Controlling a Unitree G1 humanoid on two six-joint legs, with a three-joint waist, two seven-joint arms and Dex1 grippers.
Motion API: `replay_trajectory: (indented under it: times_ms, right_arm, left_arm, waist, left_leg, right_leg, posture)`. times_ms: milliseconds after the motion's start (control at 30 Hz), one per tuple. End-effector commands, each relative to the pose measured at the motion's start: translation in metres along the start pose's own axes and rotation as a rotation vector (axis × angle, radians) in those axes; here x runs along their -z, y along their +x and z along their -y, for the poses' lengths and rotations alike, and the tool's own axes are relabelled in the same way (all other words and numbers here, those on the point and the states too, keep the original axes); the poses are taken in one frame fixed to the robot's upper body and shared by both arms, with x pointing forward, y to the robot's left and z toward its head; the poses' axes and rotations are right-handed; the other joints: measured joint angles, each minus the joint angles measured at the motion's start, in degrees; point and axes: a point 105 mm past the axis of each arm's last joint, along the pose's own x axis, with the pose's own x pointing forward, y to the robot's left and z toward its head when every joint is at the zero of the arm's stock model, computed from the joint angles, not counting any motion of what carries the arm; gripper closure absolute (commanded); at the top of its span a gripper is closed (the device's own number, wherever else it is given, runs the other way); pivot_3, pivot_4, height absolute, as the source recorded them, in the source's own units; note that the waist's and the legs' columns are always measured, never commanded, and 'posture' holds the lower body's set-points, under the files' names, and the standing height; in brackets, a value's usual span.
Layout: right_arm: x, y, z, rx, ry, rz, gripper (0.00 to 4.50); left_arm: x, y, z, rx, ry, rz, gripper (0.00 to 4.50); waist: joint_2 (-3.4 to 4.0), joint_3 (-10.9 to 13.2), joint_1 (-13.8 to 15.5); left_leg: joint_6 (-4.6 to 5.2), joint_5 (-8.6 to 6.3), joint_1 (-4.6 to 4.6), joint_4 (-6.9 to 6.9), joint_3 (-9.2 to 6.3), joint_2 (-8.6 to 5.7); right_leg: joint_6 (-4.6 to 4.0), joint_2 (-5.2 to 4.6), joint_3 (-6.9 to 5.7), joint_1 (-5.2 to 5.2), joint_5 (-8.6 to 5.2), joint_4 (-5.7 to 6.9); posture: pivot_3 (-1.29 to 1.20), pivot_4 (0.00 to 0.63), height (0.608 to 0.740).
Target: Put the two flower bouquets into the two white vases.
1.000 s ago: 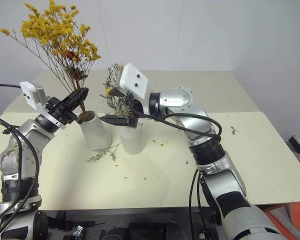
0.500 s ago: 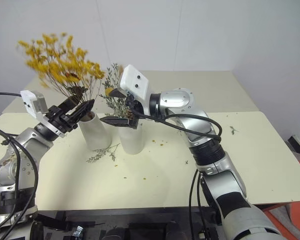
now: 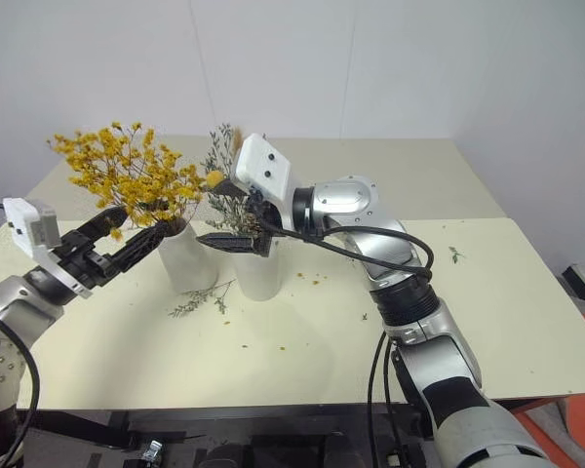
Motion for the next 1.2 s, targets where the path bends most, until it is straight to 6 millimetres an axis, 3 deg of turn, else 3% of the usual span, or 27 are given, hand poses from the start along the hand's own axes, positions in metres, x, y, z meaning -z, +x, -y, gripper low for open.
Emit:
replay_trajectory:
  times_ms: [33, 200, 633, 900, 1200]
  right_arm:
    - [-0.013, -0.003, 0.000, -0.001, -0.042, 0.032, 0.00]
    - [-0.016, -0.014, 0.004, 0.029, -0.045, 0.045, 0.00]
    - [-0.015, -0.079, 0.004, 0.213, 0.045, 0.059, 0.00]
    - [-0.002, -0.118, -0.009, 0.324, 0.119, 0.010, 0.00]
    - [0.029, -0.142, -0.029, 0.374, 0.217, -0.109, 0.00]
  left_arm:
    - [-0.020, -0.008, 0.004, 0.035, 0.066, 0.033, 0.04]
    - [-0.028, -0.014, 0.008, 0.092, 0.104, 0.025, 0.04]
    - [-0.039, -0.019, 0.024, 0.311, 0.174, -0.033, 0.04]
    - [-0.036, -0.040, 0.027, 0.358, 0.157, -0.113, 0.04]
    - [-0.018, -0.038, 0.037, 0.419, 0.159, -0.194, 0.04]
  waist:
    - [0.00, 0.00, 0.00]
    - [0.01, 0.01, 0.03]
    - [0.01, 0.00, 0.07]
    - [0.01, 0.01, 0.00]
    - [-0.01, 0.00, 0.31]
  left_leg:
    - [0.00, 0.00, 0.00, 0.00, 0.00, 0.01]
    - [0.00, 0.00, -0.02, -0.01, 0.00, 0.00]
    - [0.00, 0.00, -0.04, -0.16, 0.05, 0.07]
    - [0.00, 0.00, -0.02, -0.37, 0.12, 0.07]
    - [0.01, 0.01, 0.06, -0.36, 0.14, 0.08]
  right_leg:
    - [0.01, 0.00, 0.00, 0.00, -0.01, -0.01]
    - [-0.01, -0.01, 0.00, -0.01, -0.02, -0.04]
    - [0.09, 0.03, -0.02, 0.05, -0.07, -0.43]
    - [0.14, 0.01, 0.01, 0.02, -0.13, -0.57]
    - [0.08, 0.01, 0.03, 0.07, -0.28, -0.55]
  posture:
    - [0.00, 0.150, 0.740]
    - [0.00, 0.150, 0.740]
    - [0.00, 0.150, 0.740]
    - [0.00, 0.150, 0.740]
    - [0.00, 0.150, 0.740]
